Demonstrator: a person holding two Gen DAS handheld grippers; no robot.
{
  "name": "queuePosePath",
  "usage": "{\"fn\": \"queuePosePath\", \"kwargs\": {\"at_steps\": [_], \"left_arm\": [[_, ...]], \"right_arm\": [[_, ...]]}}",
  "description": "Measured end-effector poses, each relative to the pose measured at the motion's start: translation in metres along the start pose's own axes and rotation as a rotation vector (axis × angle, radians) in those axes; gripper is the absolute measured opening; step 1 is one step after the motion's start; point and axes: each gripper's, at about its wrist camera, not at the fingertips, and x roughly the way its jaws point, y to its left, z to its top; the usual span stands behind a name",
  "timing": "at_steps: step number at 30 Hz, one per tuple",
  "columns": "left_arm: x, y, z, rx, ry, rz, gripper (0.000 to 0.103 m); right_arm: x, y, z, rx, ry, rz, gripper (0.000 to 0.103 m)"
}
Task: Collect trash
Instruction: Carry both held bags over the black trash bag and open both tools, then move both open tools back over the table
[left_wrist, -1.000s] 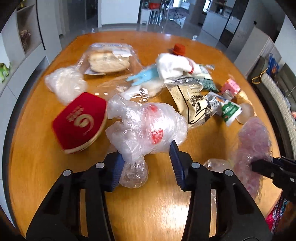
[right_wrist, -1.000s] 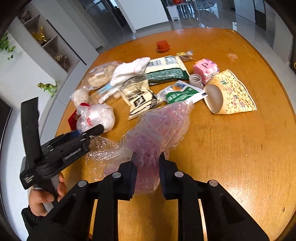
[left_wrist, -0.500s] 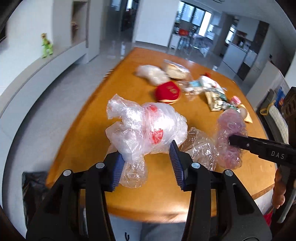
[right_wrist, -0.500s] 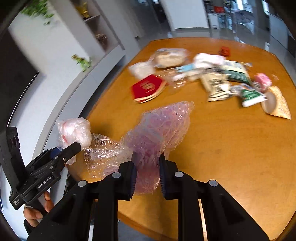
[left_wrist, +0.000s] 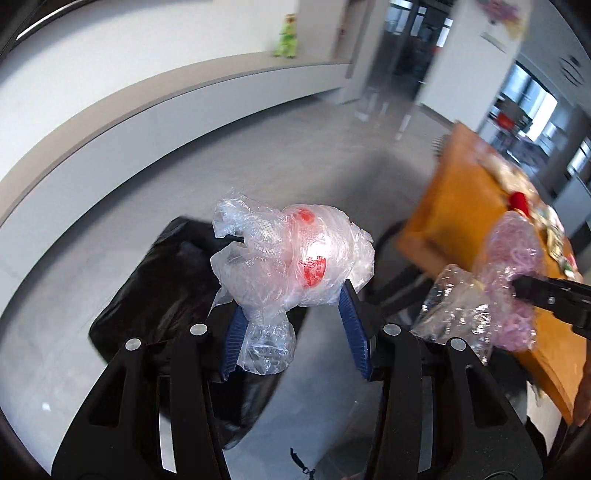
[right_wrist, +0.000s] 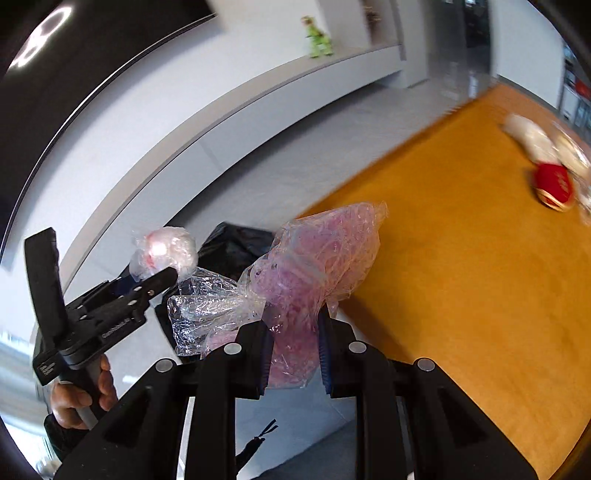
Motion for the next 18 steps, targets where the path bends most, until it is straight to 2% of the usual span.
{"fn": "queuePosePath", "kwargs": {"at_steps": [4,6,7,9,11,16,17,18], "left_arm": [[0.0,0.057,-0.02,-0.137,0.018,0.087,0.051],[0.0,0.081,-0.03,-0.198,0.024,0.144,0.069],[0.0,0.09,-0.033,-0.219,0.026,0.172,0.095],[0.0,0.105,-0.037,-0.257,0.03,0.254,0.097],[-0.001,0.117,-0.04,-0.292,0.044,0.291,0.097],[-0.001,0.127,-0.04,-0.317,0.056,0.265,0.097],[-0.002,0.123,-0.039,-0.309,0.055,0.263,0.097],[-0.002,0.114,-0.035,-0.3,0.054,0.259,0.097]], "right_arm": [[0.042,0.05,0.016,-0.098,0.057,0.054,0.023],[0.066,0.074,0.029,-0.133,0.077,0.1,0.026],[0.077,0.082,0.036,-0.159,0.084,0.123,0.041],[0.096,0.101,0.05,-0.201,0.09,0.069,0.067],[0.104,0.107,0.056,-0.193,0.08,0.051,0.067],[0.092,0.099,0.053,-0.172,0.075,0.094,0.067],[0.087,0.093,0.052,-0.171,0.067,0.098,0.067],[0.085,0.104,0.049,-0.168,0.059,0.098,0.067]]}}
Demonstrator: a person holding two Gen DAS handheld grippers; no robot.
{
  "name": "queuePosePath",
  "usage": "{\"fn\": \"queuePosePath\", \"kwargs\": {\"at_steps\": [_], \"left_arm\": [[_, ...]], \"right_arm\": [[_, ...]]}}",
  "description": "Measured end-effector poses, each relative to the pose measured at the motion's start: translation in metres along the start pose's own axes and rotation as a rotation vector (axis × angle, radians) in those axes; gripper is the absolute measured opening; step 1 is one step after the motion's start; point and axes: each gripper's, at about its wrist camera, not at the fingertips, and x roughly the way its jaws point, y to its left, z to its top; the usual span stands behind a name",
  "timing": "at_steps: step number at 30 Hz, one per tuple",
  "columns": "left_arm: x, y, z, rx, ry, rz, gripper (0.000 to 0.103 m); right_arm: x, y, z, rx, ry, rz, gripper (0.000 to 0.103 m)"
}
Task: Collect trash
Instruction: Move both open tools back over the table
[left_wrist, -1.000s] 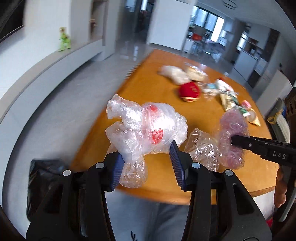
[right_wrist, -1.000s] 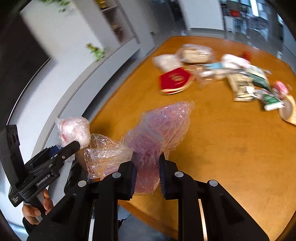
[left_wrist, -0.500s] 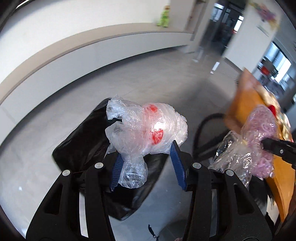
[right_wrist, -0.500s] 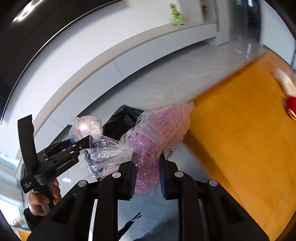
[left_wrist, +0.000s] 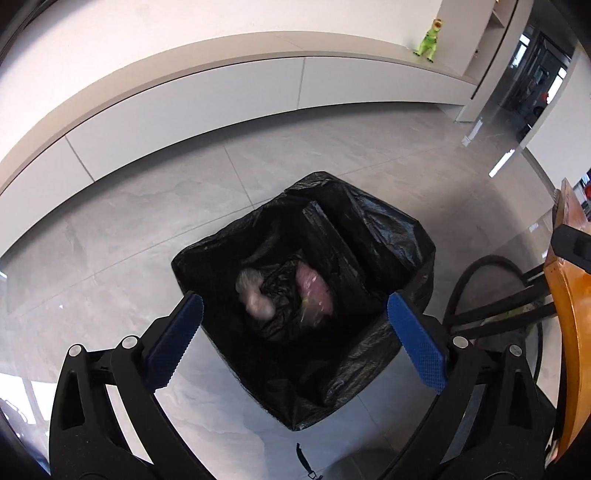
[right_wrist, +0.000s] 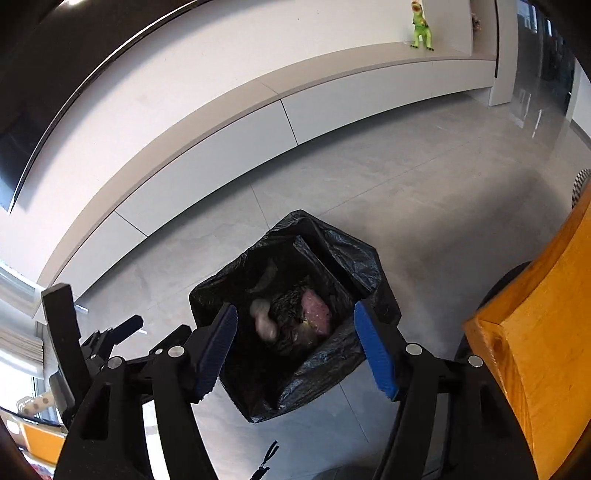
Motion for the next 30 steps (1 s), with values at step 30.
{"fn": "queuePosePath", "kwargs": {"at_steps": [30], "left_arm": [[-0.057,-0.439,-0.013,0.867,-0.098,-0.393,0.097]], "right_arm": [[-0.245,-0.346,-0.093,0.541,-0.243,-0.418,0.072]]}}
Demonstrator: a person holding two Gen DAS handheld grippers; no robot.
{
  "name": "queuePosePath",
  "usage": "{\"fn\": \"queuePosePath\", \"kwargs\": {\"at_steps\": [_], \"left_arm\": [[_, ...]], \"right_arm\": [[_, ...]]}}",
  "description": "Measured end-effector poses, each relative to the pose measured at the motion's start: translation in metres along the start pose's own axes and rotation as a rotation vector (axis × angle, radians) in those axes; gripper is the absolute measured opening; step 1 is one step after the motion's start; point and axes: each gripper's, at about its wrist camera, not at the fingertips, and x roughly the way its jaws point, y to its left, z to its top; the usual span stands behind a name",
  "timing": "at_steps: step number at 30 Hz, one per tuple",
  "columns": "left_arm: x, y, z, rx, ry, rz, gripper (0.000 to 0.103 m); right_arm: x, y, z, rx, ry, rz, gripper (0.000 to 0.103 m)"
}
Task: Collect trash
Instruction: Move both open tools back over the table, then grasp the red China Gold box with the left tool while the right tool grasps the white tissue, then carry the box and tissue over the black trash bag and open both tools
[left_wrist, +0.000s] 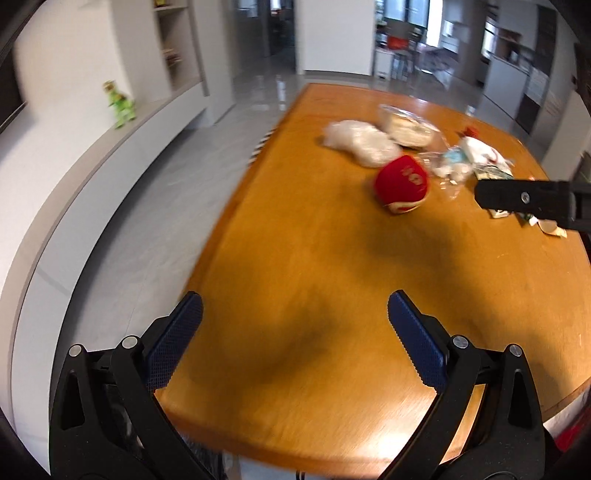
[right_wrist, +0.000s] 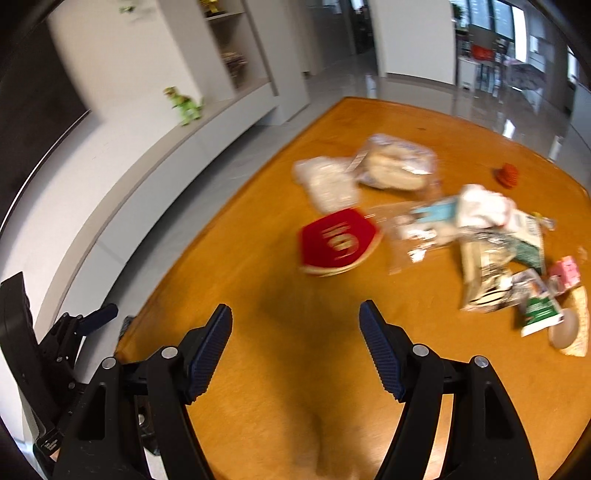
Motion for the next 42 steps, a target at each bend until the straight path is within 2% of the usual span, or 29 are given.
{"fn": "queuePosePath", "kwargs": {"at_steps": [5,8,14,18,22,23,24,26,27,28,31,35,42], "left_arm": [[0.043,-0.042,0.051,0.088,0.021,-0.076,0.097],[0.073,-0.064,0.078,0.146,0.043,-0.094,0.097],[0.122,-0.094,0.104,0.217,0.132,-0.135,0.097],[0.145,-0.106,0.106,0.242,0.189,-0.149,0.097],[0.154,-0.103,0.106,0.184,0.195,-0.17,0.084],[0.152,-0.101,0.107,0.176,0.181,-0.169,0.075],[0.15,-0.1,0.107,0.177,0.17,-0.167,0.07],[0.148,-0.096,0.107,0.162,0.173,-0.195,0.069],[0.147,-0.095,0.106,0.158,0.173,-0.207,0.069],[0.145,-0.095,0.105,0.157,0.172,-0.214,0.069],[0.135,-0.093,0.097,0.155,0.16,-0.235,0.069],[0.113,-0.085,0.087,0.127,0.139,-0.252,0.069],[0.07,-0.062,0.06,0.069,0.096,-0.266,0.069]], "right_arm": [[0.011,-0.062,0.027,0.082,0.004,-0.077,0.072],[0.015,-0.091,0.041,0.123,0.005,-0.113,0.072],[0.031,-0.127,0.063,0.17,0.016,-0.145,0.073],[0.045,-0.138,0.074,0.171,0.029,-0.195,0.074],[0.06,-0.143,0.078,0.166,0.046,-0.228,0.074],[0.064,-0.144,0.079,0.159,0.053,-0.235,0.074],[0.069,-0.144,0.08,0.146,0.066,-0.256,0.073],[0.076,-0.145,0.08,0.121,0.091,-0.283,0.052],[0.082,-0.145,0.079,0.115,0.122,-0.265,0.021],[0.084,-0.147,0.077,0.127,0.132,-0.246,0.015],[0.073,-0.147,0.073,0.142,0.087,-0.256,0.012],[0.05,-0.142,0.068,0.161,0.057,-0.219,0.012],[0.01,-0.106,0.049,0.124,0.021,-0.164,0.012]]}}
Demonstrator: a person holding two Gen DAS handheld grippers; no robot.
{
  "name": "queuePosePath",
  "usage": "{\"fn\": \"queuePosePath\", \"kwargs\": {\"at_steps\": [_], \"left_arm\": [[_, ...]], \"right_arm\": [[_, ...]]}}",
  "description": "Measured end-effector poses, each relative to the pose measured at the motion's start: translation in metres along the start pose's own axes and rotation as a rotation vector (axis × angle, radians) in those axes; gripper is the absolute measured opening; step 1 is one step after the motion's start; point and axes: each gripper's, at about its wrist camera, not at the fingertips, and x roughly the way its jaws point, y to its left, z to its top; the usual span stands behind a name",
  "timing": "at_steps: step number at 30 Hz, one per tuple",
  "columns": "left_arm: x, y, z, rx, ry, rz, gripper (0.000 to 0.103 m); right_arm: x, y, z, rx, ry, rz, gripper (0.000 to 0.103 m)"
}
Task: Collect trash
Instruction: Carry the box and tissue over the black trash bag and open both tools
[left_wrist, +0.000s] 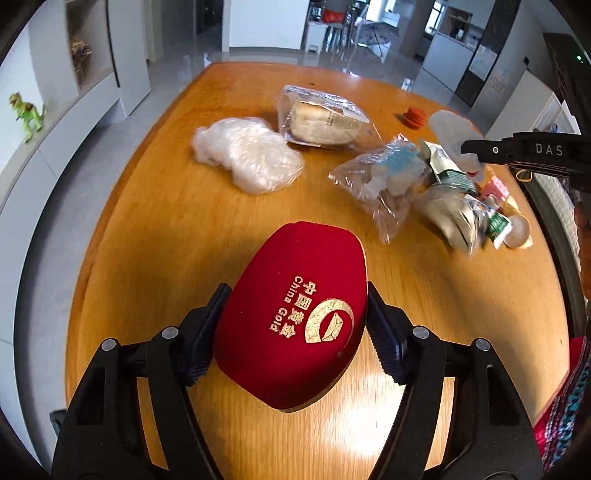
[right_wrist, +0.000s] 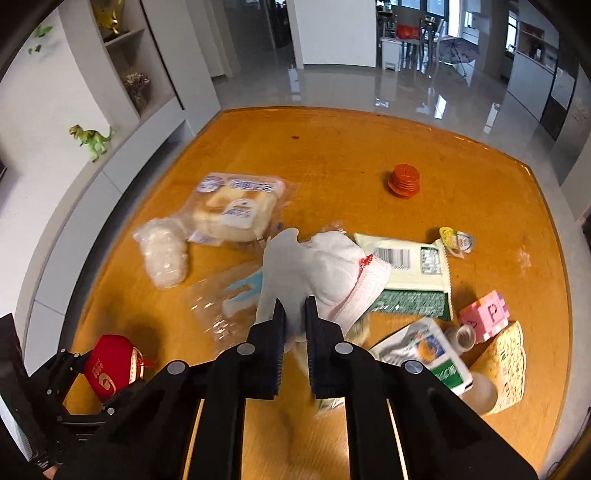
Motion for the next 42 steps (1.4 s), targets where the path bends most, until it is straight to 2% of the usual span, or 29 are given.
{"fn": "queuePosePath", "kwargs": {"at_steps": [13,21,32,39,41,42], "left_arm": [[-0.072,0.05,-0.088,-0.133,-0.064,0.07,0.069],[-0.12,0.104,-0.169,-0.274,-0.094,0.171,0.069],[-0.179,0.193,-0.315,-0.581,-0.086,0.378,0.069],[-0.198,0.245,-0.389,-0.8,-0.066,0.458,0.069],[-0.203,0.255,-0.403,-0.843,-0.066,0.475,0.076],[-0.206,0.259,-0.411,-0.862,-0.068,0.479,0.083]], "right_arm": [[-0.032,0.11,-0.07,-0.154,0.01,0.113,0.012],[-0.037,0.203,-0.13,-0.303,0.045,0.231,0.012],[-0.028,0.353,-0.226,-0.588,0.168,0.445,0.012],[-0.007,0.447,-0.27,-0.711,0.272,0.55,0.012],[-0.001,0.469,-0.275,-0.729,0.299,0.588,0.018],[0.002,0.483,-0.28,-0.743,0.314,0.59,0.042]]}}
